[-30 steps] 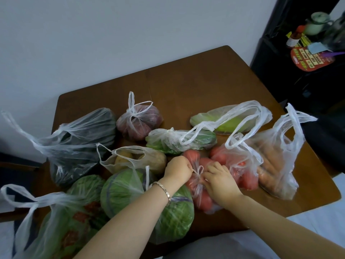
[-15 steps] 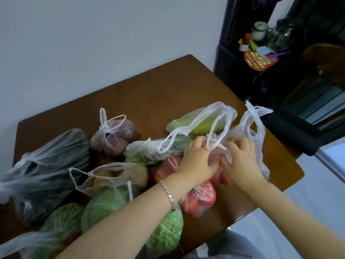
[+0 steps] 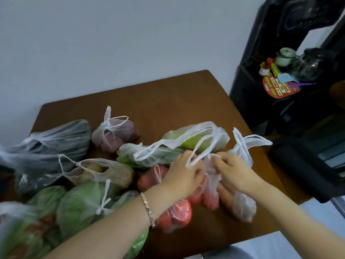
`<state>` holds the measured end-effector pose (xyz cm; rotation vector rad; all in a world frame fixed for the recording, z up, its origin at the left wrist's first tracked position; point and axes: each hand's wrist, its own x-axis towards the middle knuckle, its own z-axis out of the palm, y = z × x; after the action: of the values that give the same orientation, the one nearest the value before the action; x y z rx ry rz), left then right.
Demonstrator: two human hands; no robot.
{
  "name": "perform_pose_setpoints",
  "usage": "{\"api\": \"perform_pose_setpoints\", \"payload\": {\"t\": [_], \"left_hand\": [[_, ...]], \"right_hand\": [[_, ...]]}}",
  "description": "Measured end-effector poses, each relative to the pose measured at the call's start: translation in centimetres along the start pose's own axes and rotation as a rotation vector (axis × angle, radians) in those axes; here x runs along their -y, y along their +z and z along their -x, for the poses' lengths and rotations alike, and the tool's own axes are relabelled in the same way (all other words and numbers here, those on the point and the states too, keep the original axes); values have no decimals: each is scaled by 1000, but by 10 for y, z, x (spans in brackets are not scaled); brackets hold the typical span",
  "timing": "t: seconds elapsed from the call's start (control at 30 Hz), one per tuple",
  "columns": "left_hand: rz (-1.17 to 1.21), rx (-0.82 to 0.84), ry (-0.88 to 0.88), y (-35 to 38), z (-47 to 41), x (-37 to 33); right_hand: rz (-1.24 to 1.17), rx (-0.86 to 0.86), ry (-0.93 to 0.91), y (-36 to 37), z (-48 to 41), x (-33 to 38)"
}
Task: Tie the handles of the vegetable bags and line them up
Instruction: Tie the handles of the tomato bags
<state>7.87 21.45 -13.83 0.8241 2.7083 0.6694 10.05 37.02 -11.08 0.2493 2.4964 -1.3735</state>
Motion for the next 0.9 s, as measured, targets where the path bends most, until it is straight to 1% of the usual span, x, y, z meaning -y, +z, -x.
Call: {"api": "perform_pose_setpoints", "payload": {"t": [0.1, 0.17, 0.2, 0.3, 0.33, 0.47, 0.57, 0.6, 0.67, 0.73, 0.8, 0.83, 0.9], "left_hand": [[60, -187, -158, -1, -8, -13], [221, -252, -292, -8, -11, -16], [342, -233, -335, -11, -10, -16], [677, -169, -431, -19, -3, -19], [712, -150, -440, -18, 1, -17], [681, -71, -480, -24, 13, -9], [573, 50, -493, -39, 19, -8], [533, 48, -473, -44, 19, -9], [523, -20, -406, -55, 16, -17], [574, -131, -350, -60, 12, -23], [662, -181, -350, -57, 9, -30], [750, -163, -348, -52, 8, -32], [952, -93, -299, -42, 7, -36]], "right_hand": [[54, 10, -31, -19, -7, 1], [83, 15, -48, -27, -9, -2], [55, 8, -68, -30, -9, -4], [-140, 31, -162, -35, -3, -6], [-184, 58, -190, -35, -1, -6], [-282, 99, -322, -37, 8, -10], [-320, 197, -356, -39, 11, -12], [-339, 237, -349, -40, 11, -13], [-425, 311, -337, -40, 8, -17], [-595, 377, -299, -35, 4, -19], [-808, 397, -243, -29, 1, -19], [-875, 381, -222, -26, -1, -18], [-928, 333, -181, -19, -2, -17]]}}
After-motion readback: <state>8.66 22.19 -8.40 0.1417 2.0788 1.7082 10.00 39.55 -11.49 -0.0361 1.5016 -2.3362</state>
